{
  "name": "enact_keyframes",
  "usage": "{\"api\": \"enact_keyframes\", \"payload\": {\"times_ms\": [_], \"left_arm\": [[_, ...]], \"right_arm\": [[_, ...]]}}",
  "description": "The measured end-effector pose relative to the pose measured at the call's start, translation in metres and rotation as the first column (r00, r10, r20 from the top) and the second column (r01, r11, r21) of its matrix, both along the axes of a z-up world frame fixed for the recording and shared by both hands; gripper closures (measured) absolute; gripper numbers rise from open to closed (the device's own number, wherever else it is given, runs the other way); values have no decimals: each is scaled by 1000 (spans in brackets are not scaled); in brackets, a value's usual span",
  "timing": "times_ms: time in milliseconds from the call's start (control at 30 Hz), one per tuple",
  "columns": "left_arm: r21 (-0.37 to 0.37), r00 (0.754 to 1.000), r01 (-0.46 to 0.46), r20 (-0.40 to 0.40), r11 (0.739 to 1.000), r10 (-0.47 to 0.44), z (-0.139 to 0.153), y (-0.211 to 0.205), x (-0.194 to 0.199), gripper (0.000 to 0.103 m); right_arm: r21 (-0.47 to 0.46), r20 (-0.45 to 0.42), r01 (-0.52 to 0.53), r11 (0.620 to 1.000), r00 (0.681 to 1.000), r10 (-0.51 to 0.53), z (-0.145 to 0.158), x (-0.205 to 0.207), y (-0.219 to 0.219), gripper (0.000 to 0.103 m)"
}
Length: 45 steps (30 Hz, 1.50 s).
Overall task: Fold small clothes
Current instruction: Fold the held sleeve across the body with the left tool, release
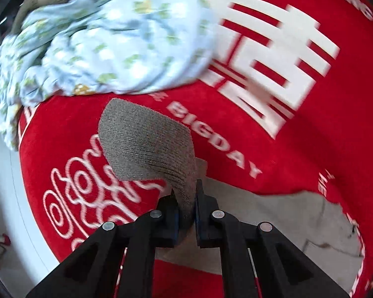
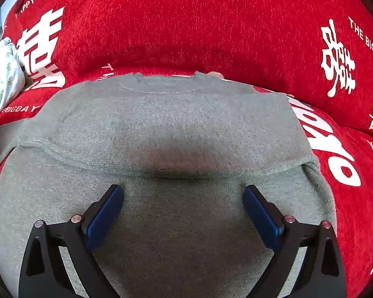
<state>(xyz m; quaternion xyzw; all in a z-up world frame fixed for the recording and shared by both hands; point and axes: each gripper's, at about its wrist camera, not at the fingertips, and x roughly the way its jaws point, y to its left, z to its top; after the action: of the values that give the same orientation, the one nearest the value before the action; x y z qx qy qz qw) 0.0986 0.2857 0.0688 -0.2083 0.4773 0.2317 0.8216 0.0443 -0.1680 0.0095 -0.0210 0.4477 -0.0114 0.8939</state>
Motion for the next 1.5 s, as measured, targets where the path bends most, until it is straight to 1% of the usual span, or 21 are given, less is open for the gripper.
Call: {"api": "enact_keyframes", "payload": {"times_ms": [133,267,367,467,600,667,900,1067,1200,1500], "left_arm": [[-4,998,56,-29,998,-56,4,-41,11,93],[7,993,116,-29,993,-116,9,-83,14,93],[26,987,155,-38,988,-154,10,-110,16,93],[23,982,185,-47,982,-184,10,-133,18,93],[34,975,218,-54,975,-216,13,-166,20,93],[42,971,235,-59,971,-232,14,-184,23,93],[82,955,294,-70,952,-288,23,-244,31,93],[108,938,343,-83,933,-335,27,-287,34,93],[135,926,375,-87,917,-366,32,-319,35,93],[164,908,420,-82,893,-412,46,-375,38,93]], "right_arm": [[30,-10,-5,1000,1000,5,3,0,-4,5],[86,-10,-16,996,1000,17,10,-10,-17,5],[80,6,-18,997,1000,18,13,-20,-31,5],[73,14,1,997,1000,-2,14,-25,-49,5],[138,8,46,989,999,-47,11,-27,-75,5],[161,19,44,986,999,-47,12,-28,-80,5],[167,36,-7,986,999,1,12,-35,-80,5],[178,54,-32,983,998,23,10,-39,-80,5],[205,70,-41,978,997,27,9,-40,-84,5],[293,106,-56,955,994,26,9,-47,-95,5]]}}
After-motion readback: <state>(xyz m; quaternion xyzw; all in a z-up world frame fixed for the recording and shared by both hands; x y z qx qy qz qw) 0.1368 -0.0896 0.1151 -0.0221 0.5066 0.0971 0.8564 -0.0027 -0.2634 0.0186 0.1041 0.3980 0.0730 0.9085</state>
